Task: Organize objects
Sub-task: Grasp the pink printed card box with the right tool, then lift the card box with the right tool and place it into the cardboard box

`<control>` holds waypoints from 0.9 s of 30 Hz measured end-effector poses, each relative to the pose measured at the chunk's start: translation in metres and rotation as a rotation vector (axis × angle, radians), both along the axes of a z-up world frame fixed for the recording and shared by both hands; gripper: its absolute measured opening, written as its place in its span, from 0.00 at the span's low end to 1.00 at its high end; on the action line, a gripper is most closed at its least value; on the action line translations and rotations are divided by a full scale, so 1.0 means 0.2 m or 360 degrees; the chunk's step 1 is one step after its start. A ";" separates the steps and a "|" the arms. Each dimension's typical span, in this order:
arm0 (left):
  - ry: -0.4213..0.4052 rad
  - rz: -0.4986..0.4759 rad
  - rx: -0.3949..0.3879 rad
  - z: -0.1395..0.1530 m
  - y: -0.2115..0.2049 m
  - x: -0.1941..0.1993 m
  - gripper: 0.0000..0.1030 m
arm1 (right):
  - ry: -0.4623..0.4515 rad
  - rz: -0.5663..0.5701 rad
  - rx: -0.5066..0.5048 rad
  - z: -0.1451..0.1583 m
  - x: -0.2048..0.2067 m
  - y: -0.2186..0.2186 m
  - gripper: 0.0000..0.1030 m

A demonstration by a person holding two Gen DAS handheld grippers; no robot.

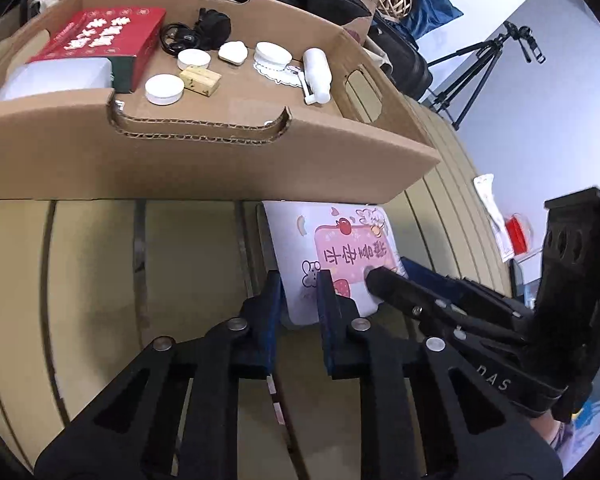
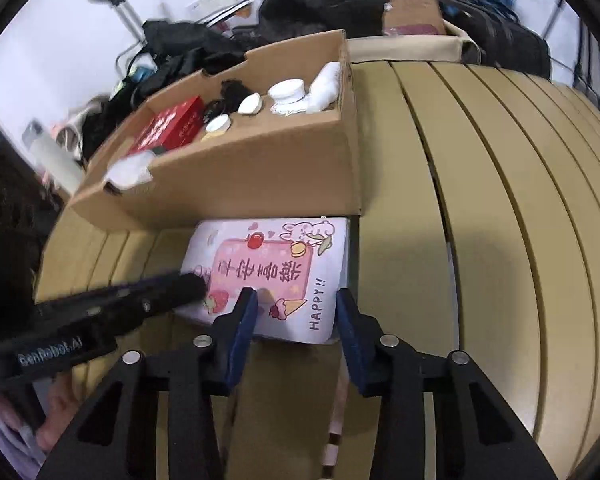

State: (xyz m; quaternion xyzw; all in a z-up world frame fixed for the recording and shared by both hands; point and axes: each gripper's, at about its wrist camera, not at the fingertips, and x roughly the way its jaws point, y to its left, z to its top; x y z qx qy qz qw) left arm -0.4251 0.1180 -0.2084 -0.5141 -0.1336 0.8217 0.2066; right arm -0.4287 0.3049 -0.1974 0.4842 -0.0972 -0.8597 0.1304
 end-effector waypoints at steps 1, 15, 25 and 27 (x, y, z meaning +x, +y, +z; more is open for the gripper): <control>0.0003 -0.0002 -0.0036 0.02 0.01 0.03 0.11 | 0.0002 -0.0004 0.0016 0.01 0.01 -0.01 0.34; 0.0217 0.0076 0.0148 0.60 -0.20 0.92 0.09 | 0.0320 0.0075 0.0021 0.62 0.92 -0.15 0.25; 0.0378 0.0051 0.0121 0.81 -0.24 1.22 0.09 | 0.0461 0.0092 -0.0011 0.78 1.34 -0.19 0.25; 0.0398 0.0052 0.0127 0.83 -0.25 1.24 0.09 | 0.0471 0.0093 -0.0027 0.79 1.35 -0.19 0.25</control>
